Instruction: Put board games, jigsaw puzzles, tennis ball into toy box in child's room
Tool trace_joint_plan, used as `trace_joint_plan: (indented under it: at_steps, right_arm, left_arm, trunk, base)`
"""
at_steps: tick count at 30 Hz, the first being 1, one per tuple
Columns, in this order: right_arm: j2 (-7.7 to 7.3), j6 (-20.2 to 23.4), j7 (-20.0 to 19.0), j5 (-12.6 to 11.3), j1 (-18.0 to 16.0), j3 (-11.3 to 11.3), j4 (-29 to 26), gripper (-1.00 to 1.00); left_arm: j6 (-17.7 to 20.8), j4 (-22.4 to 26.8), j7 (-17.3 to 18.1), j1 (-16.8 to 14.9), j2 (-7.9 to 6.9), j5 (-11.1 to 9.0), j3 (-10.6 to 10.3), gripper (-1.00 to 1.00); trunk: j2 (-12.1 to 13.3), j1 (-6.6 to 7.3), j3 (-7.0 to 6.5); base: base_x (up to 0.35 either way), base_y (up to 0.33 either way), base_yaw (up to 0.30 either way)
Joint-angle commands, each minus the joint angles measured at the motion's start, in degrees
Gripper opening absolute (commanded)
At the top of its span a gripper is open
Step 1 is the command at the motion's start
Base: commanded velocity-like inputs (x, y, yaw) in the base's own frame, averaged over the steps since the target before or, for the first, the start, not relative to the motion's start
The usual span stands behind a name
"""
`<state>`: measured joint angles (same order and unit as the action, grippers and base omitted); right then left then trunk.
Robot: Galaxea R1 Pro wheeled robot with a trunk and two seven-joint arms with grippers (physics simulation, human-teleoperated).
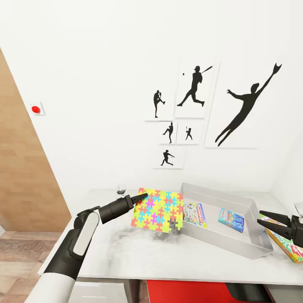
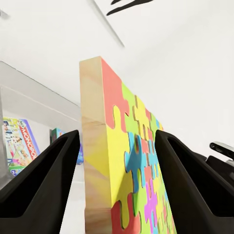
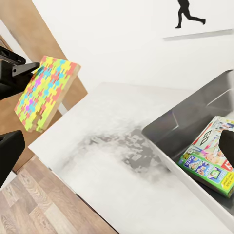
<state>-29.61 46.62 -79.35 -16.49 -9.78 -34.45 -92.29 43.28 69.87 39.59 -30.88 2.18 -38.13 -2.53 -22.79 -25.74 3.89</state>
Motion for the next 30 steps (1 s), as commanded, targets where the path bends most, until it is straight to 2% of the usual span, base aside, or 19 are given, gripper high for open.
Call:
trace_joint_plan:
  at_steps: [1, 10, 30]
  right_arm:
    - [-0.01, 0.51, -0.1, -0.16, -0.06, -0.02, 0.01, 1.0]
    - [0.01, 1.02, -0.1, -0.18, -0.14, -0.02, 0.14, 1.0]
    - [0.75, 1.19, -0.1, -0.13, -0.24, -0.01, 0.22, 1.0]
  left_arm:
    - [0.31, 0.01, -0.13, -0.05, 0.02, -0.19, 0.0, -1.0]
    - [0.31, 0.01, -1.32, -0.05, 0.02, -0.34, -0.1, -1.0]
    - [0.31, 0.01, -1.5, -0.05, 0.02, -0.36, -0.11, -1.0]
  trunk:
    - [-0.13, -0.04, 0.13]
    - [-0.13, -0.04, 0.13]
    - [-0.13, -0.04, 0.13]
  base:
    - [0.052, -0.053, 0.0]
    - [0.099, -0.128, 0.0]
    - [0.009, -0.012, 0.0]
